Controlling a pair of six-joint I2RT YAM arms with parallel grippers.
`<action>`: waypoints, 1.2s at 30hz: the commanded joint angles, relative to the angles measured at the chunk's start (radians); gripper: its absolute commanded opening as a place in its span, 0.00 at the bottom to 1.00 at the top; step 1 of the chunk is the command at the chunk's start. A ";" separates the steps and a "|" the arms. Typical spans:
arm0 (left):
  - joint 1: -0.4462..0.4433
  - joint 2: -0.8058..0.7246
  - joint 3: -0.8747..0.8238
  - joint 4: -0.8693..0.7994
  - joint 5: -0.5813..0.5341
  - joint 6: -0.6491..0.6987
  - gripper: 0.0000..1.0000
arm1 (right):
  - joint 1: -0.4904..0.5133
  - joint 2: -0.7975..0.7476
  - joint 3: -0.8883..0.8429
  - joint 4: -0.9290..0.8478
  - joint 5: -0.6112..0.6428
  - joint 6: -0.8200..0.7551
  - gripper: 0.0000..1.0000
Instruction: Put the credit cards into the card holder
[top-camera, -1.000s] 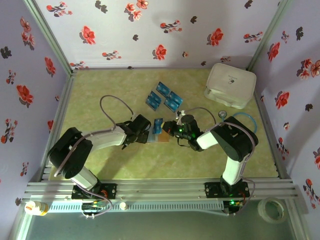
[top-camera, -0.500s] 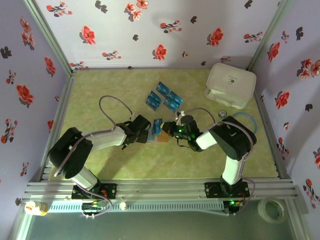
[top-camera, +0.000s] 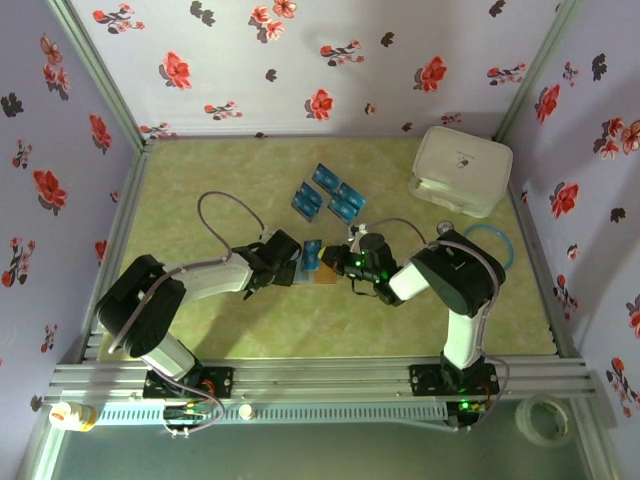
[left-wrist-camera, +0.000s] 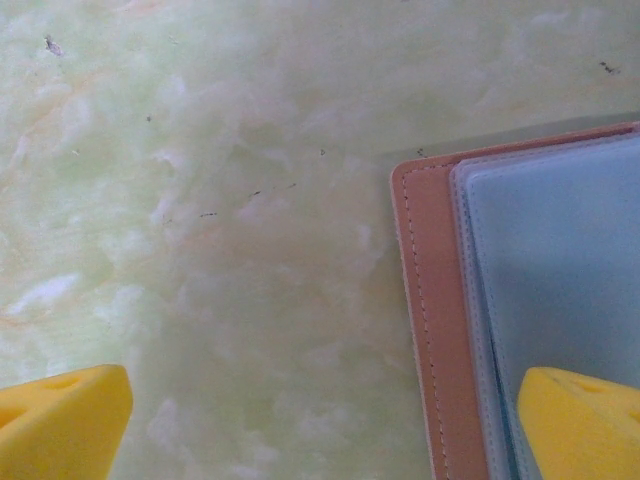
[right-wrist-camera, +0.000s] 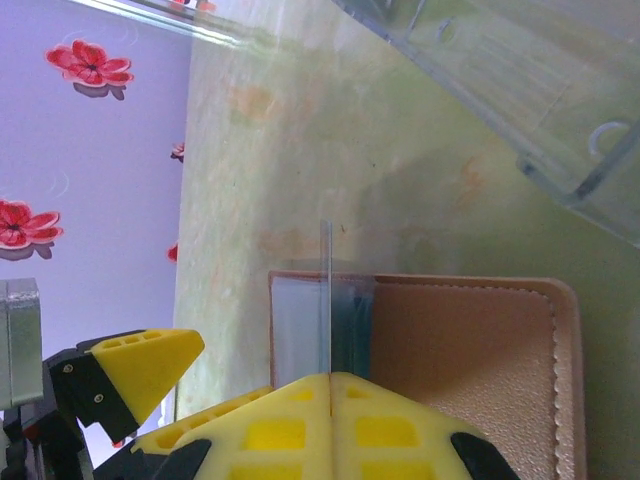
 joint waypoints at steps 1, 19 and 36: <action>-0.006 0.008 -0.022 -0.032 -0.028 -0.015 1.00 | 0.010 0.016 -0.017 0.039 -0.012 0.007 0.00; -0.006 0.004 -0.027 -0.032 -0.029 -0.014 1.00 | 0.019 0.053 -0.062 0.102 -0.032 0.025 0.00; -0.006 0.002 -0.032 -0.027 -0.030 -0.017 1.00 | 0.019 0.046 -0.072 0.066 -0.057 0.010 0.00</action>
